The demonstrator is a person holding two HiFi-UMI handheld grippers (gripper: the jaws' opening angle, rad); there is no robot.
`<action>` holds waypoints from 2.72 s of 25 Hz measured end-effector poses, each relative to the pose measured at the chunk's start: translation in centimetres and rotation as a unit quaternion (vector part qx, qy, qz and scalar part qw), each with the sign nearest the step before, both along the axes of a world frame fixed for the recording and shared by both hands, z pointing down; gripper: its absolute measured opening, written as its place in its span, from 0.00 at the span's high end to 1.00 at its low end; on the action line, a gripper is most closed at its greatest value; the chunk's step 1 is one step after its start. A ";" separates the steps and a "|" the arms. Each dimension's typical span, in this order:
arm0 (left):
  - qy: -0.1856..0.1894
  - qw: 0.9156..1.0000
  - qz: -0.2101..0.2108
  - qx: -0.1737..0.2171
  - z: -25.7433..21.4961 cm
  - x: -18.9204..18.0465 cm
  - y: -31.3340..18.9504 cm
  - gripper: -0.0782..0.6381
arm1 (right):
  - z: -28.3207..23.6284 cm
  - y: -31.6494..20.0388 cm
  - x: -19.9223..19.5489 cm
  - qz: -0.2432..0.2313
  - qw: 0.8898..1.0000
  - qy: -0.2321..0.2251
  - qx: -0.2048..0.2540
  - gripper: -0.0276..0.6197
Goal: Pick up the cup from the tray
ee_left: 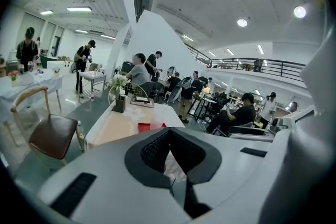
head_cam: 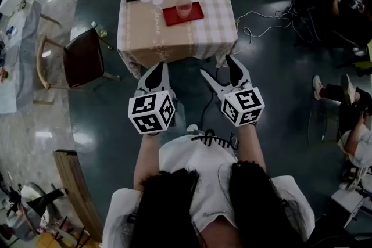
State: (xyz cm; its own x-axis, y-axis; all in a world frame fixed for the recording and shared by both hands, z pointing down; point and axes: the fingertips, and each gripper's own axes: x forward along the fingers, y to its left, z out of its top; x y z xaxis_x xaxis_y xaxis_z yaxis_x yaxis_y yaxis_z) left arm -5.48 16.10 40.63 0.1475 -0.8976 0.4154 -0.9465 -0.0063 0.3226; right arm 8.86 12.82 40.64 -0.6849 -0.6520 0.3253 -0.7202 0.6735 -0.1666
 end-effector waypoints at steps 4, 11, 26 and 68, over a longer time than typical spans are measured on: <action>0.008 1.000 0.001 -0.005 0.3 -1.9 -4.3 0.88 | 0.3 -4.1 -2.0 -0.002 1.000 0.006 -0.005 0.37; 0.011 1.000 0.011 -0.018 0.2 -4.9 -9.8 0.88 | 0.3 -9.3 -6.3 -0.016 1.000 0.006 -0.020 0.32; 0.003 0.998 0.052 -0.031 1.0 -9.0 -16.5 0.88 | 2.2 -16.5 -11.1 -0.008 0.999 0.040 -0.016 0.25; -0.016 0.986 -0.036 -0.162 10.1 -10.8 -30.5 0.88 | 22.0 -30.0 -15.2 -0.141 0.943 0.261 -0.151 0.33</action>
State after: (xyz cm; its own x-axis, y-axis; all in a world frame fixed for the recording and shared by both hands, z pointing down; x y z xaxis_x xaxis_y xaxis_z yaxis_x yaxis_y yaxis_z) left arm -16.33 -14.41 50.77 0.0692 -0.7247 0.6856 -0.9507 0.1604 0.2655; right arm -6.35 -17.16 62.66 -0.5119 -0.2917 0.8080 -0.5573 0.8286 -0.0539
